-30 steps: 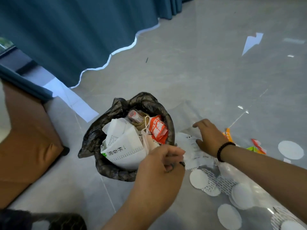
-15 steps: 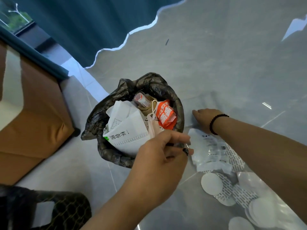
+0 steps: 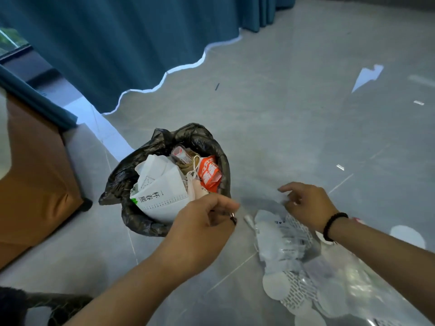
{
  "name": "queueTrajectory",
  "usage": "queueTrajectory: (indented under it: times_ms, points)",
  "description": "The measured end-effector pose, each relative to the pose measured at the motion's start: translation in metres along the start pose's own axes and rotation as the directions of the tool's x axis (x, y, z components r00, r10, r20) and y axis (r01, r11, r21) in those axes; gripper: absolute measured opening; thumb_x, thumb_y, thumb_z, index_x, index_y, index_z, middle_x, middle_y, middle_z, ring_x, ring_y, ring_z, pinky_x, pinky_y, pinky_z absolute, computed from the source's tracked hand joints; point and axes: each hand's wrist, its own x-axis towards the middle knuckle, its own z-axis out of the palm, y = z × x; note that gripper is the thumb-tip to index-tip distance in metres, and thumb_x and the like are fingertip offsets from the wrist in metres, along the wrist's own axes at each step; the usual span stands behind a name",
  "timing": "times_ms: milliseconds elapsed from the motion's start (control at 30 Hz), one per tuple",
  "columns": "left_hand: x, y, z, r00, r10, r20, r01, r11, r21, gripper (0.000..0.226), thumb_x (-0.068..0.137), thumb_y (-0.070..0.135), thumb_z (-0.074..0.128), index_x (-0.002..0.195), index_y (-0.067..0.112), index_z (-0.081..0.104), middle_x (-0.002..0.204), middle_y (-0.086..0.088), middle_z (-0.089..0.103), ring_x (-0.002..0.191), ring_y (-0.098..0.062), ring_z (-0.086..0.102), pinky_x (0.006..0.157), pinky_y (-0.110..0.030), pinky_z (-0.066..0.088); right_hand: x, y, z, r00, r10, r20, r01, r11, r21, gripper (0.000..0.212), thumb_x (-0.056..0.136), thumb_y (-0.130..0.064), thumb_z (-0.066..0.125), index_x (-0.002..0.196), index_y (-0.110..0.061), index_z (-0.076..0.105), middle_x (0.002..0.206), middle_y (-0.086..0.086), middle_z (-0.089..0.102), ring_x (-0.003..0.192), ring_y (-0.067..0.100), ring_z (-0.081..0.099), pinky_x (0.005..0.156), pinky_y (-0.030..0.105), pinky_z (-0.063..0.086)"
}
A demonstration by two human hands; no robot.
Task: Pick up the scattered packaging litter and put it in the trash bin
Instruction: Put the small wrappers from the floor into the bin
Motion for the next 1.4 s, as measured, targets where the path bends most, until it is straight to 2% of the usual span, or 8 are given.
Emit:
queueTrajectory:
  times_ms: [200,433,633,733,800,967,1200,1400]
  points:
    - [-0.010,0.000,-0.008,0.971,-0.110,0.214,0.120,0.992,-0.031,0.032,0.084,0.008,0.067,0.107,0.028,0.059,0.111,0.008,0.066,0.099,-0.006,0.064,0.086,-0.026,0.053,-0.091,-0.049,-0.056,0.953,0.194,0.232,-0.303,0.600,0.741,0.035,0.077,0.022,0.047,0.086,-0.004,0.069,0.070,0.011,0.068,0.067,0.018,0.066,0.064,0.027,0.055]
    - [-0.018,0.020,0.008,0.888,-0.100,0.448,0.197,0.965,-0.175,0.056,0.061,0.053,0.077,0.111,0.030,0.064,0.114,0.014,0.067,0.114,-0.006,0.057,0.102,-0.033,0.039,-0.154,-0.067,-0.096,0.906,0.123,0.406,-0.417,0.430,0.801,0.027,0.057,0.008,0.048,0.072,0.001,0.070,0.082,0.021,0.062,0.068,0.027,0.064,0.061,0.028,0.055]
    - [-0.023,0.028,0.012,0.898,0.058,0.436,0.082,0.951,-0.296,0.022,0.084,0.005,0.065,0.106,0.010,0.065,0.091,-0.008,0.076,0.084,-0.022,0.073,0.084,-0.036,0.056,-0.158,-0.071,-0.089,0.907,0.170,0.386,-0.421,0.394,0.817,0.032,0.057,0.006,0.051,0.083,0.004,0.070,0.083,0.023,0.063,0.069,0.028,0.063,0.058,0.028,0.055]
    - [-0.021,0.021,0.008,0.937,0.052,0.345,0.047,0.961,-0.272,0.014,0.085,0.006,0.065,0.099,0.010,0.066,0.082,-0.002,0.076,0.062,-0.013,0.071,0.056,-0.019,0.055,-0.157,-0.075,-0.081,0.914,0.179,0.364,-0.402,0.274,0.874,0.051,0.051,-0.025,0.070,0.094,0.002,0.068,0.086,0.023,0.065,0.071,0.030,0.063,0.065,0.034,0.054]
    - [-0.018,0.016,0.006,0.947,0.050,0.317,0.037,0.965,-0.260,0.015,0.086,0.011,0.065,0.101,0.011,0.066,0.082,-0.001,0.076,0.063,-0.016,0.072,0.059,-0.023,0.056,-0.161,-0.079,-0.072,0.905,0.241,0.351,-0.414,0.306,0.858,0.053,0.062,-0.043,0.065,0.095,-0.001,0.069,0.081,0.018,0.067,0.069,0.029,0.064,0.065,0.035,0.052]
    - [-0.020,0.004,0.004,0.956,0.057,0.288,0.068,0.911,-0.406,0.025,0.081,0.016,0.063,0.106,0.011,0.067,0.091,-0.008,0.076,0.082,-0.028,0.073,0.071,-0.037,0.060,-0.163,-0.098,-0.053,0.951,0.220,0.216,-0.307,0.600,0.739,0.015,0.087,0.002,0.055,0.094,0.004,0.068,0.068,0.015,0.065,0.057,0.027,0.061,0.062,0.037,0.050]
    - [-0.032,0.002,0.016,0.941,0.153,0.303,0.062,0.800,-0.596,0.031,0.082,0.014,0.054,0.109,0.007,0.067,0.102,-0.016,0.073,0.093,-0.031,0.070,0.078,-0.038,0.059,-0.150,-0.107,-0.077,0.942,0.240,0.237,-0.327,0.477,0.816,0.027,0.079,-0.020,0.062,0.098,-0.002,0.069,0.070,0.018,0.068,0.054,0.026,0.063,0.054,0.031,0.054]
    - [-0.031,0.004,0.023,0.960,0.070,0.270,0.106,0.803,-0.587,0.033,0.093,0.014,0.044,0.089,0.020,0.076,0.092,-0.014,0.075,0.080,-0.025,0.071,0.083,-0.046,0.050,-0.154,-0.094,-0.105,0.928,0.151,0.341,-0.347,0.684,0.641,0.027,0.097,-0.013,0.043,0.111,-0.013,0.065,0.079,0.021,0.071,0.068,0.032,0.065,0.079,0.049,0.054]
